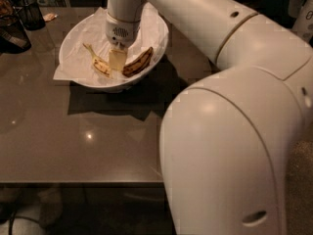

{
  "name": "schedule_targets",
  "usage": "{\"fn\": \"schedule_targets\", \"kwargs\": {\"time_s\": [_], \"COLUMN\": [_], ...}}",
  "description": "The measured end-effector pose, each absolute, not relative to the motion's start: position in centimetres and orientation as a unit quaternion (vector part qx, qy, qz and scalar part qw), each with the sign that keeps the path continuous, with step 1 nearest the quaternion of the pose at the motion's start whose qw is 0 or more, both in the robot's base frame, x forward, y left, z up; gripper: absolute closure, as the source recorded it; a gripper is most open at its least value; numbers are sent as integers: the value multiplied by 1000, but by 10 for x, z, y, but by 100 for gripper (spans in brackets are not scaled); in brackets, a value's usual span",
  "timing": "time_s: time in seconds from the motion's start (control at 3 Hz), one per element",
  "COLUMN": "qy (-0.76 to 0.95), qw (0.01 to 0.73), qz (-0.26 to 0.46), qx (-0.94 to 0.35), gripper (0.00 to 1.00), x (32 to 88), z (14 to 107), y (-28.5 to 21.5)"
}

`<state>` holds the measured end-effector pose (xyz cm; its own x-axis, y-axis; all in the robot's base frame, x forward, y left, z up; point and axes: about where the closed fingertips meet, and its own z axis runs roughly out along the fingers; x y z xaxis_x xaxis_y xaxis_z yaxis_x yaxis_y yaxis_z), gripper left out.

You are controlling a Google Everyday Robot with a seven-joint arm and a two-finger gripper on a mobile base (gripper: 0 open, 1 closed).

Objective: Pick banana from white bowl

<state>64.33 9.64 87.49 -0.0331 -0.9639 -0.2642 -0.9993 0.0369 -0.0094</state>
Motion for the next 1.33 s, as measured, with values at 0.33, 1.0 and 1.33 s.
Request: {"fn": "schedule_targets", "kwargs": {"time_s": [0.33,1.0,1.33], "qy": [711,718,725], "qw": [122,125,124], "qz": [61,40,14], "qx": [-690,-684,-678], "gripper": [100,100,100], "x": [621,609,594], "z": [915,933,956], "y": [87,84,83]}}
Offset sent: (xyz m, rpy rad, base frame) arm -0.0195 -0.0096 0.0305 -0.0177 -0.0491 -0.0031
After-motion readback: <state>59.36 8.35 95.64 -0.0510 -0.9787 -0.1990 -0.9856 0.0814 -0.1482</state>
